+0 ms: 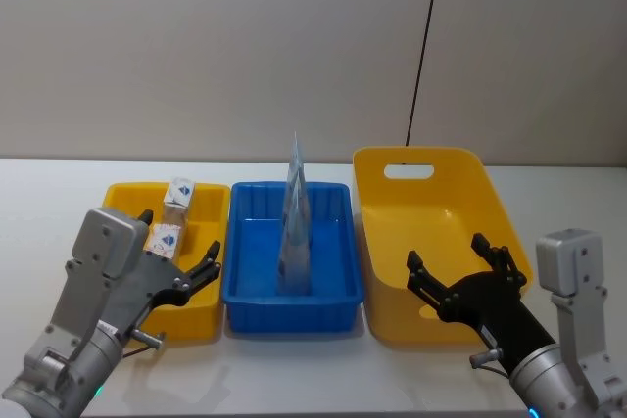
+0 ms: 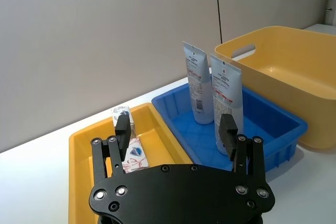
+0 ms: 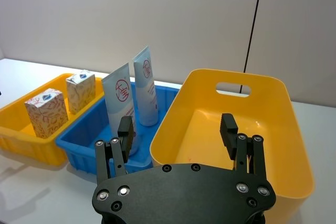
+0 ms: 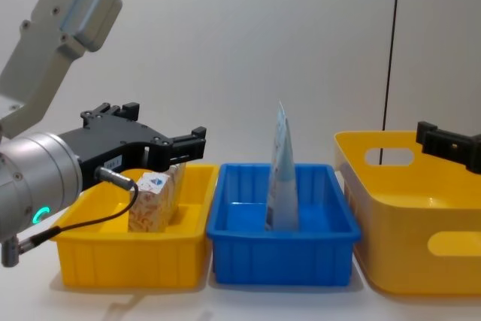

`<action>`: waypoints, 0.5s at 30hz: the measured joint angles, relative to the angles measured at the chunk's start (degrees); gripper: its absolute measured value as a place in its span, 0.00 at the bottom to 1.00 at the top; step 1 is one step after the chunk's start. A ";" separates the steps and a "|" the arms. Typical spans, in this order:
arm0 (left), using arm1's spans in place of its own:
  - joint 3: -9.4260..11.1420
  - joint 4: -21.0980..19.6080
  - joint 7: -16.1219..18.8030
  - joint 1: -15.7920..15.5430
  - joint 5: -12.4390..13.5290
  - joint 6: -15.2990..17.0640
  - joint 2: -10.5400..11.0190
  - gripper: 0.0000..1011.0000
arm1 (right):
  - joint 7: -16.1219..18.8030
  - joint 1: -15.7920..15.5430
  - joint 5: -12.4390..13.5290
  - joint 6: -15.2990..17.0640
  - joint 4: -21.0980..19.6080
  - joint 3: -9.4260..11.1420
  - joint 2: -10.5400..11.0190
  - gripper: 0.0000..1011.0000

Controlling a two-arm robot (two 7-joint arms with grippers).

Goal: Bimanual collaborative sorting of washing and personal care products

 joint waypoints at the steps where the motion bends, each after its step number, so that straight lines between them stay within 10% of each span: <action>1: 0.00 0.00 0.00 0.00 0.00 0.00 0.00 0.99 | 0.00 0.00 0.00 0.00 0.00 0.00 0.00 0.99; 15: -0.01 0.00 -0.02 0.00 0.00 0.00 -0.03 0.99 | 0.00 0.00 0.00 0.00 0.00 0.00 0.00 0.99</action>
